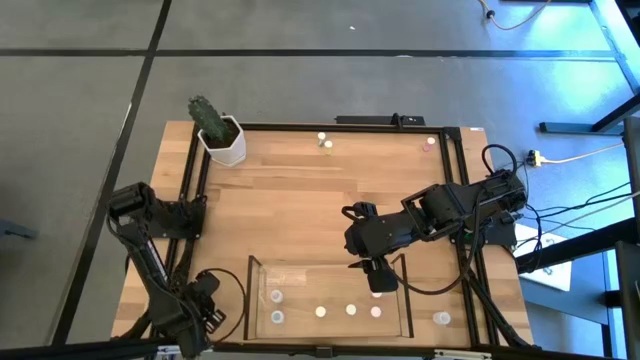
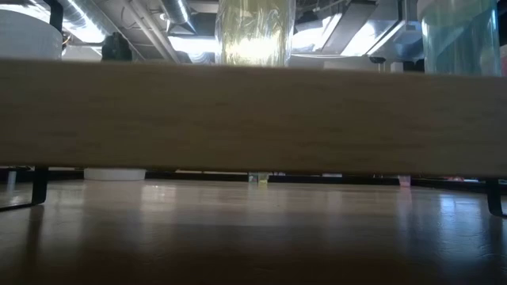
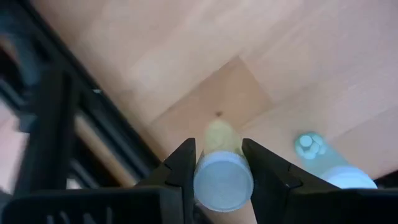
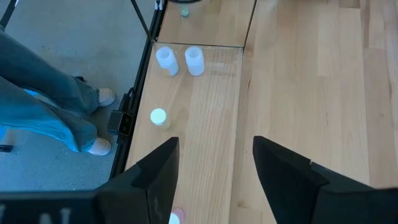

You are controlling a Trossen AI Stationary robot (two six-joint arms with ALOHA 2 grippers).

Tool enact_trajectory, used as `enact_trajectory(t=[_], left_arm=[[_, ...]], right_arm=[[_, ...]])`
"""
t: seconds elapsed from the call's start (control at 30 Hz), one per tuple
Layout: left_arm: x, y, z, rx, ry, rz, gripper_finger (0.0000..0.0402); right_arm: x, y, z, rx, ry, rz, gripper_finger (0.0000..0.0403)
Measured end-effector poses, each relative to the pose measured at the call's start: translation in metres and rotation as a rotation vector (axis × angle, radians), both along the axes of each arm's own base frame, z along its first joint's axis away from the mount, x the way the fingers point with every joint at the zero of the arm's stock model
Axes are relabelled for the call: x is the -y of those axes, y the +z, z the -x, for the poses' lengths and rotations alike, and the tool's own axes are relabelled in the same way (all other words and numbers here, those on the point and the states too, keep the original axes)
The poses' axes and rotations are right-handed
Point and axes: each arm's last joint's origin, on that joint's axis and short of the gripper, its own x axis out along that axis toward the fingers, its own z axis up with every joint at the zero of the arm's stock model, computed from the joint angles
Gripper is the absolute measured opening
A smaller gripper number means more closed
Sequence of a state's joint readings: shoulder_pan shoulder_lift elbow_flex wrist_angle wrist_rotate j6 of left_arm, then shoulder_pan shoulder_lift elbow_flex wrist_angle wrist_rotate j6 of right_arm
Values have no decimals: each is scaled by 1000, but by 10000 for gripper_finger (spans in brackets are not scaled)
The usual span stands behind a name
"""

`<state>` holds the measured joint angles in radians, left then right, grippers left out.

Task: Pick and place medicine bottles onto shelf by color
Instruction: Put the bottom yellow pill bottle on the shelf aligned with the other yellow pill bottle

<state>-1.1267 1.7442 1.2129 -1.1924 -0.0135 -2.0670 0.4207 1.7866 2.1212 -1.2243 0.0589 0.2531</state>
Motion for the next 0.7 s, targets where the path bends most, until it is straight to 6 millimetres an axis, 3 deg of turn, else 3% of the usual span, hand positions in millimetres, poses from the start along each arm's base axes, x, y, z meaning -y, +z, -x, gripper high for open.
enact_trajectory(t=[0.37,0.7], left_arm=[[-36,61,17,92,30,102,99],[-90,107,35,179,64,110,99]], right_arm=[[0,0,0,0,0,0,207],[0,0,0,0,1,0,207]])
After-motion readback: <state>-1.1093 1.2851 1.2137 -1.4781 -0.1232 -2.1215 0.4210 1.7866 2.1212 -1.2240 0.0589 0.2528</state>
